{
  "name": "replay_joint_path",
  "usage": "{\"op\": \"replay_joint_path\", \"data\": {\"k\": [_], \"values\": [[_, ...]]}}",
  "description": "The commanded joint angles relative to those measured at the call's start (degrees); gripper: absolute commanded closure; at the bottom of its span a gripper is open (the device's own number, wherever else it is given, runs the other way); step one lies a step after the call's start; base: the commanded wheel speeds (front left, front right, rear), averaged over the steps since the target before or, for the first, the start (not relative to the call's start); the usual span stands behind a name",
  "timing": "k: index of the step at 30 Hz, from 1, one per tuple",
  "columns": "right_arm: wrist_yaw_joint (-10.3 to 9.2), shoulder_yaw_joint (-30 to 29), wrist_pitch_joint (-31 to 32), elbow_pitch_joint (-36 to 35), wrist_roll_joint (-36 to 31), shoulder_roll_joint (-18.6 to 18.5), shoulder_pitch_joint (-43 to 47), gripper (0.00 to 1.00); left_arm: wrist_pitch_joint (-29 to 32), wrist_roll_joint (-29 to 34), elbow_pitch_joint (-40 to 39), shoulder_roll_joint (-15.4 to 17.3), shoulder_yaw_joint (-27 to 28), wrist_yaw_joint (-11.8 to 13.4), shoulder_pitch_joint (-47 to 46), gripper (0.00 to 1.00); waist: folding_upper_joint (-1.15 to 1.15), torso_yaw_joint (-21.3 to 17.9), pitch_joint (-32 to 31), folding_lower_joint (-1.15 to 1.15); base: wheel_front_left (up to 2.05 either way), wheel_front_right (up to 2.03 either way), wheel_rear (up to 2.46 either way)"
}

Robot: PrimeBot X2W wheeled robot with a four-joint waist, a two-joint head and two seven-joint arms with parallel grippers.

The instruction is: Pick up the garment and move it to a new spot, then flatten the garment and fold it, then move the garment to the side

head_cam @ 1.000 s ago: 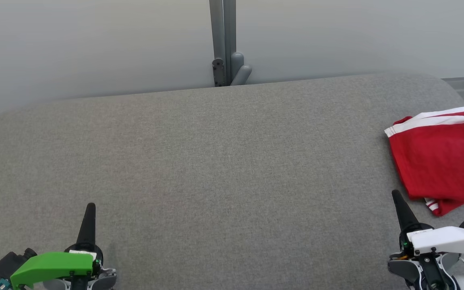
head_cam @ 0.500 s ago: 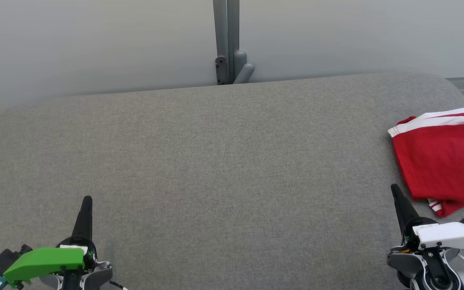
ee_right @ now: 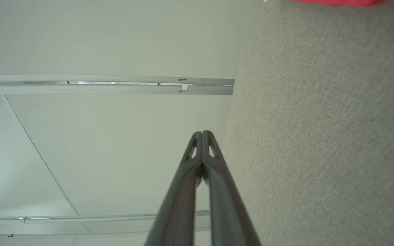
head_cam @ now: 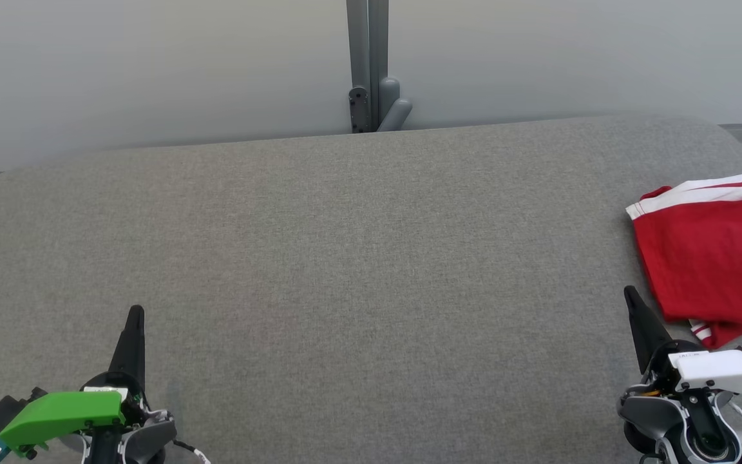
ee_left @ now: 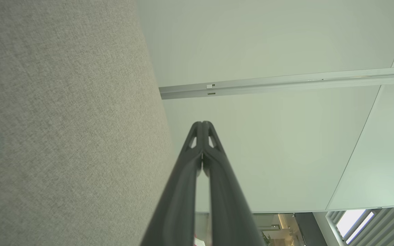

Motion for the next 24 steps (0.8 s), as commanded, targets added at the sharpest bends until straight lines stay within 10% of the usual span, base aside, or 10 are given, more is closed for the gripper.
{"op": "replay_joint_path", "data": {"k": [1, 24], "values": [[0.02, -0.2, 0.3, -0.4, 1.2, -0.1, -0.9, 1.00, 0.3, -0.9, -0.1, 0.4, 0.4, -0.5, -1.3, 1.00, 0.19, 0.0, 0.0, 0.00, 0.00, 0.00, 0.00], [0.02, -0.3, 1.1, -0.4, 4.4, -0.1, -1.1, 1.00, 1.0, -3.4, -0.2, 0.4, 0.8, -0.6, -1.7, 1.00, 0.20, 0.4, 0.2, 0.00, 0.00, 0.00, 0.00]]}}
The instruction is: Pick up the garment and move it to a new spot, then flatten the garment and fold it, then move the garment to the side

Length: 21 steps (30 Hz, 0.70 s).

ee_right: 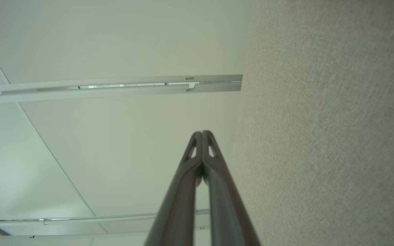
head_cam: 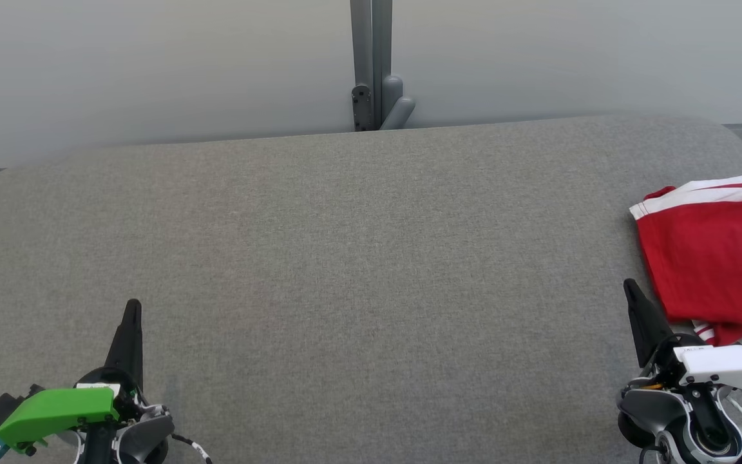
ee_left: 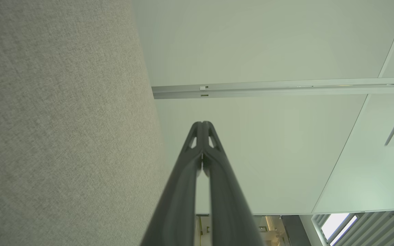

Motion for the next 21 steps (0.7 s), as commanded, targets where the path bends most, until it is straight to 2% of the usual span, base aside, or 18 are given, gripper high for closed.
{"op": "replay_joint_path", "data": {"k": [1, 21], "values": [[0.02, -0.1, 0.3, -0.2, 0.4, -0.1, -0.3, 1.00, 0.0, 0.0, 0.0, 0.4, 0.3, -0.4, -1.1, 1.00, 0.20, 0.0, 0.0, 0.00, 0.00, 0.00, 0.00], [0.02, -0.1, 0.3, -0.2, 0.4, -0.1, -0.3, 1.00, 0.0, 0.0, 0.0, 0.4, 0.3, -0.4, -1.1, 1.00, 0.20, 0.0, 0.0, 0.00, 0.00, 0.00, 0.00]]}}
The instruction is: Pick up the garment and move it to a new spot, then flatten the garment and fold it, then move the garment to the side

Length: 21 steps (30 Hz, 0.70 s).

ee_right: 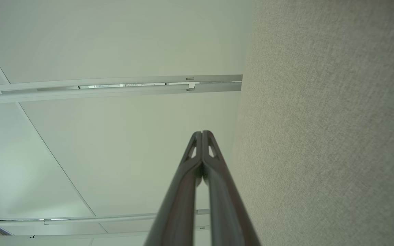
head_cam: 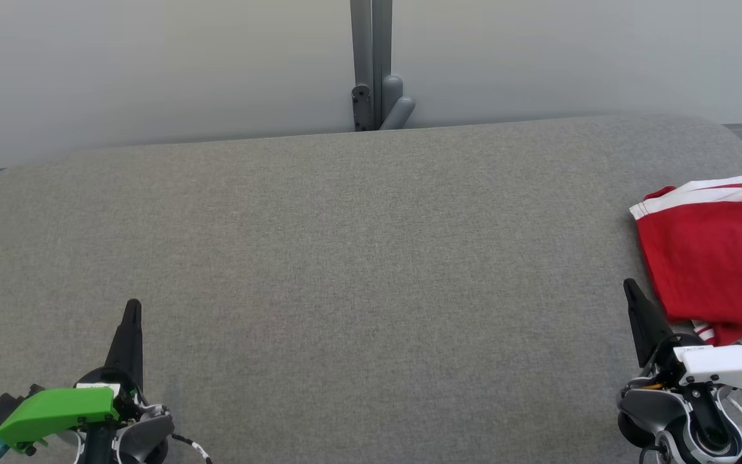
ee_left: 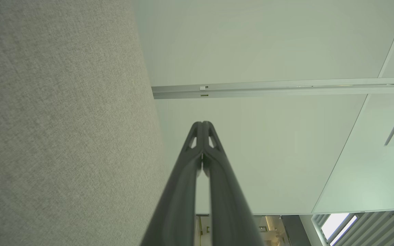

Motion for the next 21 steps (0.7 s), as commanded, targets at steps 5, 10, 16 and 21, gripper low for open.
{"op": "replay_joint_path", "data": {"k": [5, 10, 16, 21], "values": [[0.02, -0.1, 0.3, -0.2, 0.4, -0.1, -0.3, 1.00, 0.0, 0.0, 0.0, 0.4, 0.3, -0.3, -1.0, 1.00, 0.20, 0.0, 0.0, 0.00, 0.00, 0.00, 0.00], [0.02, -0.1, 0.3, -0.2, 0.4, -0.1, -0.3, 1.00, 0.0, 0.0, 0.0, 0.4, 0.3, -0.3, -1.0, 1.00, 0.20, 0.0, 0.0, 0.00, 0.00, 0.00, 0.00], [0.02, -0.1, 0.3, -0.2, 0.4, -0.1, -0.3, 1.00, 0.0, 0.0, 0.0, 0.4, 0.3, -0.3, -1.0, 1.00, 0.20, 0.0, 0.0, 0.00, 0.00, 0.00, 0.00], [0.02, -0.1, 0.3, -0.2, 0.4, -0.1, -0.3, 1.00, 0.0, 0.0, 0.0, 0.4, 0.3, -0.3, -1.0, 1.00, 0.20, 0.0, 0.0, 0.00, 0.00, 0.00, 0.00]]}}
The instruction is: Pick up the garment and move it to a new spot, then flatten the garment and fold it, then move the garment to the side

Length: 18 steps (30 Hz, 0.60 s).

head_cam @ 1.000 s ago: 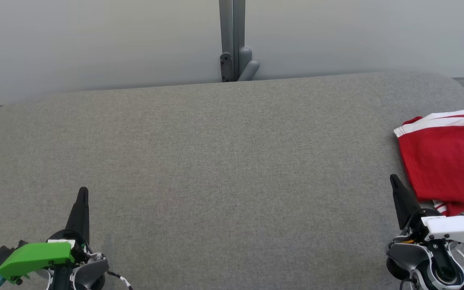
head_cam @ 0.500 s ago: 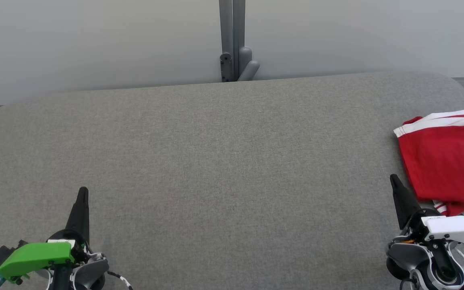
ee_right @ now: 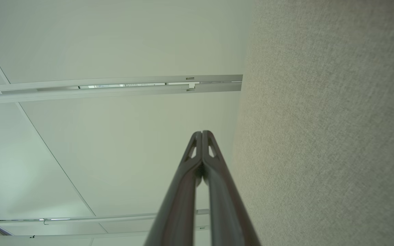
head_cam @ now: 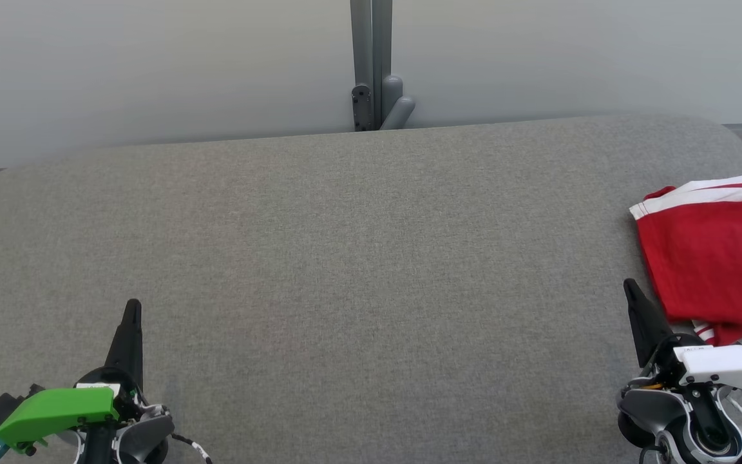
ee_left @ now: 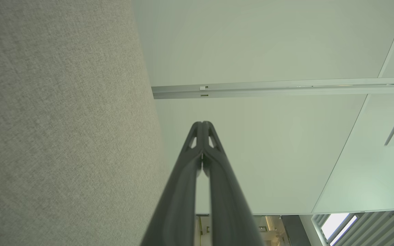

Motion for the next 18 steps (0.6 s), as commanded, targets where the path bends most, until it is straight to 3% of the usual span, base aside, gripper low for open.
{"op": "replay_joint_path", "data": {"k": [1, 18], "values": [[0.02, -0.1, 0.3, -0.2, 0.4, -0.1, -0.3, 1.00, 0.0, 0.0, 0.0, 0.4, 0.3, -0.3, -1.0, 1.00, 0.20, 0.0, 0.0, 0.00, 0.00, 0.00, 0.00], [0.02, -0.1, 0.3, -0.2, 0.4, -0.1, -0.3, 1.00, 0.0, 0.0, 0.0, 0.4, 0.3, -0.3, -1.0, 1.00, 0.20, 0.0, 0.0, 0.00, 0.00, 0.00, 0.00]]}}
